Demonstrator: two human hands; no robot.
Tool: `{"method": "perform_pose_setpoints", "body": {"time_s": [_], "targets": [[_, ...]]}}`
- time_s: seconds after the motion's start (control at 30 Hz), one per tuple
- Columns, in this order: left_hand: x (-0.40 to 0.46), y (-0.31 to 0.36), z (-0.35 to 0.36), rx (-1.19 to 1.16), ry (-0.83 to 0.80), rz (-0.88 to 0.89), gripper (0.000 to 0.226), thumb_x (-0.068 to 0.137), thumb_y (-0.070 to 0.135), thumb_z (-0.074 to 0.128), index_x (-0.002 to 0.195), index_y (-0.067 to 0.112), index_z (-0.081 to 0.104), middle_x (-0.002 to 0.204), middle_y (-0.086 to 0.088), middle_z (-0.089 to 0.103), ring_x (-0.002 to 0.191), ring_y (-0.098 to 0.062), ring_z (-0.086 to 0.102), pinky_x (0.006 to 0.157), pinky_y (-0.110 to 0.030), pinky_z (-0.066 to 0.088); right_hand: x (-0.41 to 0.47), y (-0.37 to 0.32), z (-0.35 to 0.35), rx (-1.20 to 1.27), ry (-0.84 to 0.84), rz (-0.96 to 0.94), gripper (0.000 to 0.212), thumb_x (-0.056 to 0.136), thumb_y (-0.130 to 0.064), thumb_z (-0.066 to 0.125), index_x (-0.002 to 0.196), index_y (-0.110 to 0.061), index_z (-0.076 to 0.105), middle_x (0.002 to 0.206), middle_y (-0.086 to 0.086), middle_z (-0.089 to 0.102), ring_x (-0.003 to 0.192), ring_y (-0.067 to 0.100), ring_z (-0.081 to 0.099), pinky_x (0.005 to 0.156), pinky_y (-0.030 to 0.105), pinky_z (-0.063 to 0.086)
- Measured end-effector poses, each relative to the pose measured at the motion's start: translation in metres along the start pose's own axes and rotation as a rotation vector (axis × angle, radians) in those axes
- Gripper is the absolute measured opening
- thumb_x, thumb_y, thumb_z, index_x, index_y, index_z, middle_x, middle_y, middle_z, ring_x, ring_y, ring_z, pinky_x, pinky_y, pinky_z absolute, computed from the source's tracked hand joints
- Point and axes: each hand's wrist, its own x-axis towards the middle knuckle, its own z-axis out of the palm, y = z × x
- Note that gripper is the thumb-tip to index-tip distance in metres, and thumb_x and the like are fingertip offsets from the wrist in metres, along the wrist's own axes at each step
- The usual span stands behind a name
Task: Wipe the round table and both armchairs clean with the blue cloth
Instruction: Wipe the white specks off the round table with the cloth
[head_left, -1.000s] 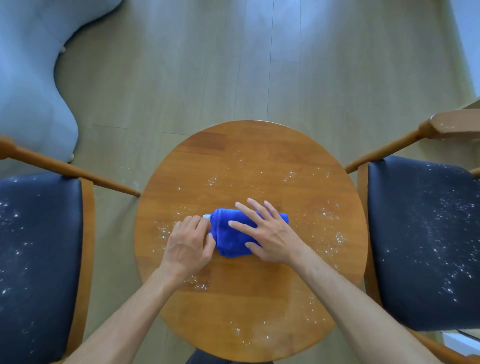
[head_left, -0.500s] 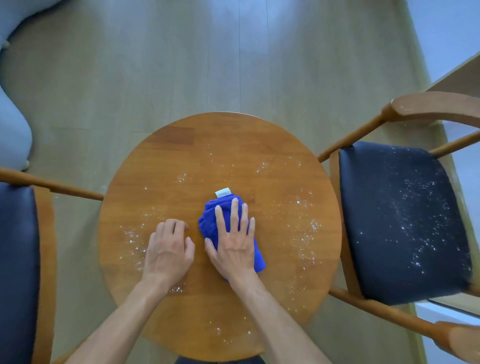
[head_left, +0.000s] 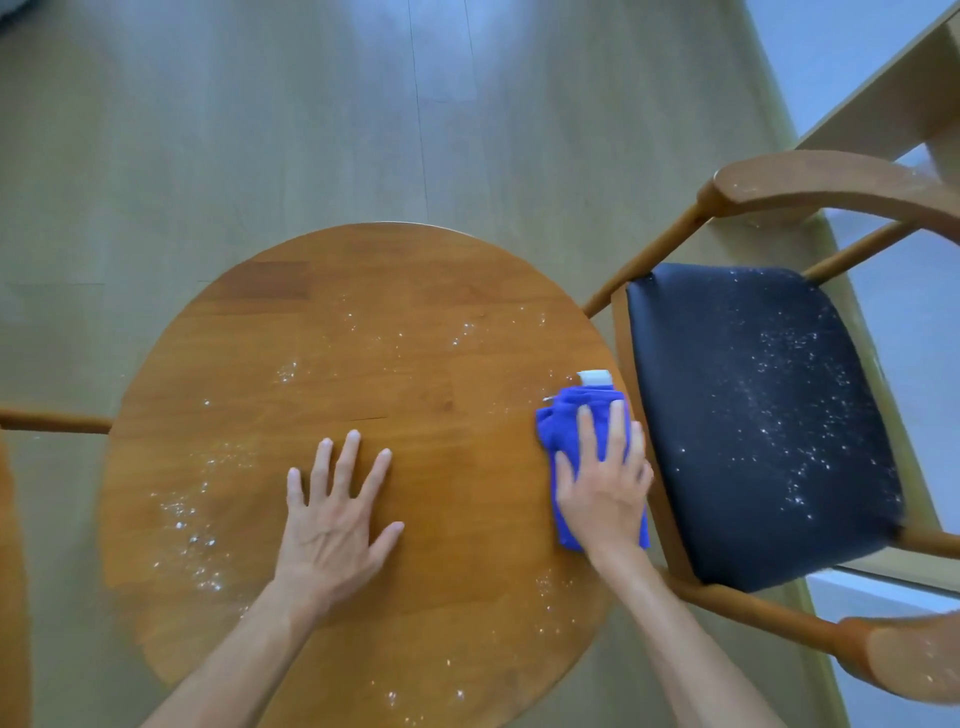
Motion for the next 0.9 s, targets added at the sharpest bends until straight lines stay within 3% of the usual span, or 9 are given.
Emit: {"method": "perform_pose_setpoints", "body": {"time_s": [0.1,0.17,0.23,0.33,0.43,0.57,0.73,0.8,0.9], "targets": [[0.002,0.001,0.004,-0.006,-0.01,-0.008,0.082,0.079,0.062,0.061,0.147,0.024,0.034,0.156,-0.016,0.022,0.142,-0.041,0.022,0.105,-0.063,0.031,0.02,0.02,0.003,0.096,-0.081,0.321,0.06,0.093,-0.031,0.057,0.146,-0.012,0.037,0.153,0.021,0.028,0.123,0.047,0.041,0.082,0.056,0.044],[0.002,-0.002,0.005,-0.015,-0.013,-0.005,0.084,0.08,0.063,0.058,0.149,0.026,0.028,0.158,-0.013,0.016,0.144,-0.039,0.016,0.108,-0.061,0.027,0.024,0.012,0.004,0.167,-0.104,0.518,0.062,0.095,-0.034,0.053,0.149,-0.014,0.03,0.154,0.018,0.024,0.121,0.046,0.039,0.086,0.055,0.039],[0.003,-0.004,0.005,-0.015,-0.021,-0.002,0.083,0.082,0.067,0.049,0.151,0.03,0.02,0.16,-0.01,0.008,0.146,-0.036,0.008,0.111,-0.058,0.023,0.024,-0.003,0.0,0.194,-0.09,0.592,0.064,0.094,-0.04,0.053,0.148,-0.014,0.031,0.154,0.019,0.025,0.119,0.045,0.039,0.087,0.053,0.037],[0.003,-0.003,0.003,-0.021,0.0,0.01,0.08,0.082,0.07,0.032,0.148,0.026,0.032,0.157,-0.014,0.022,0.143,-0.039,0.021,0.106,-0.061,0.031,0.017,-0.031,-0.009,0.166,-0.084,0.502,0.075,0.088,-0.051,0.057,0.147,-0.012,0.034,0.154,0.019,0.026,0.128,0.046,0.035,0.09,0.053,0.036],[0.001,-0.002,0.002,-0.064,0.033,0.013,0.088,0.082,0.074,0.017,0.142,0.015,0.044,0.149,-0.017,0.037,0.136,-0.041,0.035,0.099,-0.063,0.037,-0.004,-0.082,-0.014,0.191,-0.04,0.224,0.07,0.083,-0.046,0.064,0.142,-0.015,0.045,0.151,0.015,0.036,0.128,0.044,0.042,0.089,0.052,0.045],[0.0,-0.003,0.0,-0.122,0.062,-0.032,0.089,0.072,0.065,0.035,0.136,0.005,0.051,0.145,-0.022,0.041,0.131,-0.043,0.04,0.099,-0.064,0.039,-0.06,-0.139,-0.011,0.307,-0.047,-0.218,0.062,0.083,-0.041,0.058,0.141,-0.022,0.046,0.153,0.007,0.037,0.131,0.036,0.045,0.094,0.047,0.047],[-0.003,-0.008,0.002,-0.127,0.048,-0.062,0.098,0.073,0.075,0.031,0.135,0.003,0.051,0.148,-0.018,0.039,0.135,-0.039,0.036,0.1,-0.063,0.038,-0.035,-0.108,0.007,0.354,0.035,-0.647,0.05,0.085,-0.037,0.06,0.134,-0.027,0.054,0.151,0.008,0.039,0.135,0.039,0.039,0.098,0.053,0.042],[-0.002,-0.009,0.002,-0.114,0.039,-0.064,0.105,0.076,0.083,0.016,0.139,0.005,0.048,0.15,-0.016,0.035,0.138,-0.037,0.033,0.104,-0.061,0.034,0.015,-0.082,0.01,0.291,0.054,-0.622,0.054,0.079,-0.034,0.067,0.132,-0.025,0.058,0.148,0.013,0.043,0.131,0.044,0.043,0.097,0.053,0.043],[-0.002,-0.01,0.001,-0.114,0.019,-0.069,0.111,0.074,0.085,-0.001,0.143,0.008,0.042,0.154,-0.013,0.029,0.142,-0.034,0.026,0.107,-0.059,0.031,0.078,-0.035,0.004,0.212,0.04,-0.137,0.054,0.081,-0.028,0.067,0.134,-0.021,0.056,0.147,0.018,0.04,0.118,0.045,0.049,0.089,0.05,0.045]]}}
